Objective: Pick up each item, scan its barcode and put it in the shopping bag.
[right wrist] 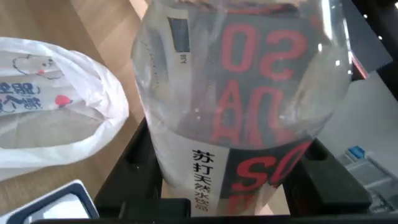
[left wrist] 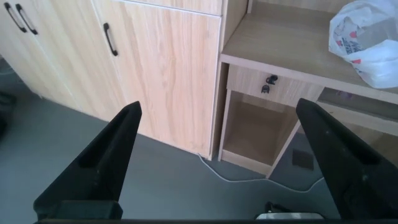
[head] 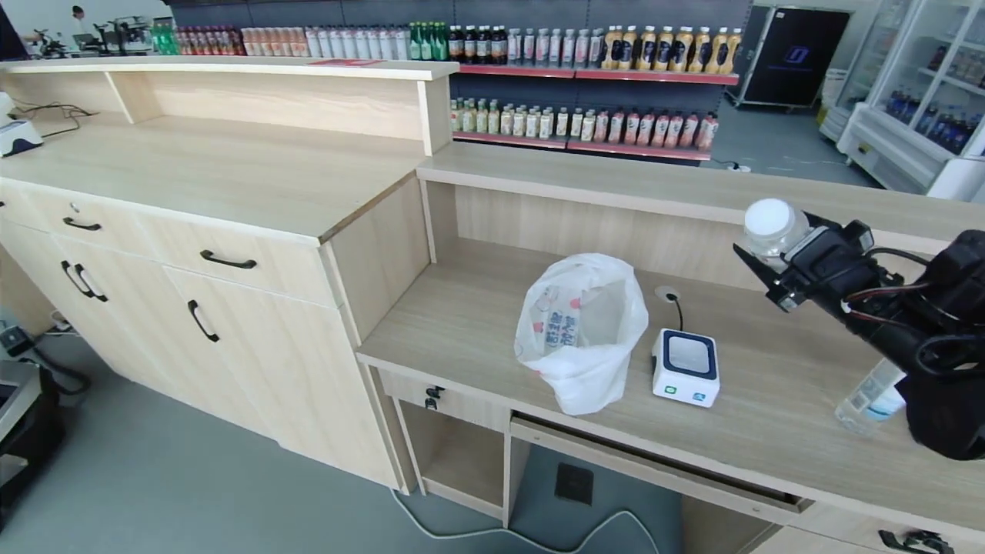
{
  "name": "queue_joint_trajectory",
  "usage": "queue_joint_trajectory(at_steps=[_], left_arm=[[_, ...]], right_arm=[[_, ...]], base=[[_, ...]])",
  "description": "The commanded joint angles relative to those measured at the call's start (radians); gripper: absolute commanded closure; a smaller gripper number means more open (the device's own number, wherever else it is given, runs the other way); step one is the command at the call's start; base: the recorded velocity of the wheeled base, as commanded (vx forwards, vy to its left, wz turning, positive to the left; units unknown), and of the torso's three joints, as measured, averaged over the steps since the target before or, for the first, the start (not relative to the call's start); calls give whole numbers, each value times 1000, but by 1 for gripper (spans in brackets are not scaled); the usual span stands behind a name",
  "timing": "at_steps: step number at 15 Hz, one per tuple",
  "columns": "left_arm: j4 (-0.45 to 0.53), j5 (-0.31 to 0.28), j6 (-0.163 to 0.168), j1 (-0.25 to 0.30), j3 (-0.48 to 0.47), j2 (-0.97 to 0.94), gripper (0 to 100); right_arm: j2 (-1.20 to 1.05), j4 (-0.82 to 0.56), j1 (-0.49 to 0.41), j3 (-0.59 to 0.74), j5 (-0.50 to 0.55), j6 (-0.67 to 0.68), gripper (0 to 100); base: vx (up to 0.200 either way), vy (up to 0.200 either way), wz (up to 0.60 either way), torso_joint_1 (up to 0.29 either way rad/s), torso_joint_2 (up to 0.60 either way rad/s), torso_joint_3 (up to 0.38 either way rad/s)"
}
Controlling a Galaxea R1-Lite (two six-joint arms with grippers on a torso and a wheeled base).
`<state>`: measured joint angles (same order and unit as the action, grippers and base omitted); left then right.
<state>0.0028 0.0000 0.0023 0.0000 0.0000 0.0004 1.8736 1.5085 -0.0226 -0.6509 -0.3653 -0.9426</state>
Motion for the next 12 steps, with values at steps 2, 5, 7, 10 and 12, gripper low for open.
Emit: queue_joint_trajectory(at_steps=[2, 5, 7, 10, 12], left_arm=[[0, 0, -1, 0, 0, 0, 0], [0, 0, 1, 0, 0, 0, 0], [0, 0, 1, 0, 0, 0, 0], [0, 0, 1, 0, 0, 0, 0], [0, 0, 1, 0, 0, 0, 0]], right_arm=[[150, 62, -25, 11, -37, -4, 100], [229, 62, -53, 8, -53, -1, 100], [259, 62, -74, 5, -70, 1, 100], [306, 62, -86, -47, -116, 1, 100], [331, 62, -88, -105, -145, 1, 100]], base=[[0, 0, 0, 0, 0, 0], [0, 0, 0, 0, 0, 0], [0, 0, 0, 0, 0, 0], [0, 0, 0, 0, 0, 0], [0, 0, 0, 0, 0, 0]])
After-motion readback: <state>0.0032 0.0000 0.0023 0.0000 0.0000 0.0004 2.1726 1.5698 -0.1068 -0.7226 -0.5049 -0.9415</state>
